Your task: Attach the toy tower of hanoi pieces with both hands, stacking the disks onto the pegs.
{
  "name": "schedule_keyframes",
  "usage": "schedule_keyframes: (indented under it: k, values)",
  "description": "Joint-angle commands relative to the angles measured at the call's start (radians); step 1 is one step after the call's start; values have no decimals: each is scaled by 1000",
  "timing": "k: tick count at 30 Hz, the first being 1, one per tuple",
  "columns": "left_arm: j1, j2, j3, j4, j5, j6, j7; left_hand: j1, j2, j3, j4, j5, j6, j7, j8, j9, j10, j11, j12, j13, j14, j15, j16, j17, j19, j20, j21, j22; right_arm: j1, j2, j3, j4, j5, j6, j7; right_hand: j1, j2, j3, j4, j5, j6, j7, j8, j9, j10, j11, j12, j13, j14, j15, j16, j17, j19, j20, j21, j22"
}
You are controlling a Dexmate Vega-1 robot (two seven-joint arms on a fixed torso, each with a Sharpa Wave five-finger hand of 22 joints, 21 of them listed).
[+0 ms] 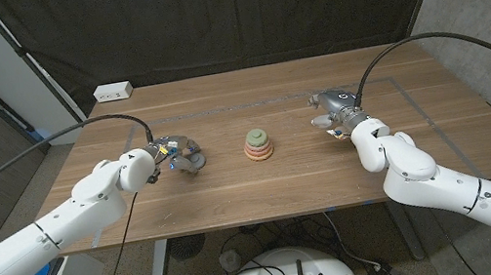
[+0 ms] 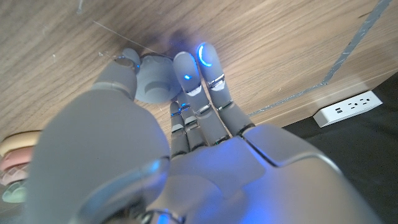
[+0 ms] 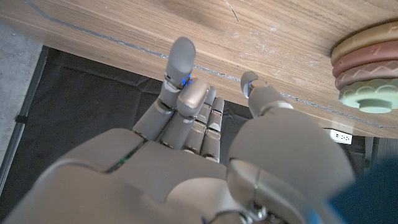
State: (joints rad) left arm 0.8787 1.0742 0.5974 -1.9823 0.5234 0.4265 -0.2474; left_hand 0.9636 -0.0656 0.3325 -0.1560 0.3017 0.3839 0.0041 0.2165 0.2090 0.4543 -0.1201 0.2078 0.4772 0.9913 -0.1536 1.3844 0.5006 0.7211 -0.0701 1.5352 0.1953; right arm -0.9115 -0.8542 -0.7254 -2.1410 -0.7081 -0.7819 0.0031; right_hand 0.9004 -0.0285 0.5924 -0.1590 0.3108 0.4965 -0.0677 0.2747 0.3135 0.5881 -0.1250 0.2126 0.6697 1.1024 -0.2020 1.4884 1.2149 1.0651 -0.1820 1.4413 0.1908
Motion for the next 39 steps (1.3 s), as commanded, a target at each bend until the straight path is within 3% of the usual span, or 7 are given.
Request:
schedule_keyframes:
  k: [1, 24, 32, 39]
  values:
    - [19, 7, -4, -9, -16, 27, 16, 15, 3, -2, -5, -2, 18, -2, 10, 3, 22, -1, 8, 1, 6, -65, 7, 3, 10, -136, 5, 2, -1, -1, -2, 0, -4, 3, 1, 0, 4, -5, -2, 7, -4, -2, 7, 1, 3, -1, -5, 4, -4, -16, -1, 3, -6, -40, -3, 1]
    - [30, 4, 0, -36, -32, 69, 42, 66, 30, 7, -10, 0, 130, -16, 45, 10, 155, -34, 50, 18, 45, -66, 31, 4, 45, -140, 17, 5, -15, 3, 16, 22, 38, 35, -38, -9, 10, -11, 2, 10, 0, 0, 8, 1, 11, 0, -4, 5, -5, -16, -8, 2, -9, -39, -4, 0]
    - [36, -4, 1, -37, -39, 77, 63, 76, 34, 7, -10, 0, 152, -25, 51, 14, 189, -43, 60, 27, 58, -66, 38, 5, 53, -140, 18, 5, -15, -2, 17, 18, 42, 38, -39, -13, 11, -12, 3, 11, 1, 1, 8, 1, 13, 0, -3, 6, -3, -16, -7, 5, -9, -39, -3, 1]
    - [43, -8, -1, -30, -58, 66, 83, 94, 46, 11, -10, 2, 221, -45, 78, 24, 254, -62, 78, 44, 83, -66, 57, 21, 74, -141, 19, 5, -16, -6, 16, 11, 39, 35, -38, -17, 12, -14, 4, 12, 4, 1, 9, 1, 13, -1, -4, 6, -2, -16, -7, 6, -9, -39, -3, 1]
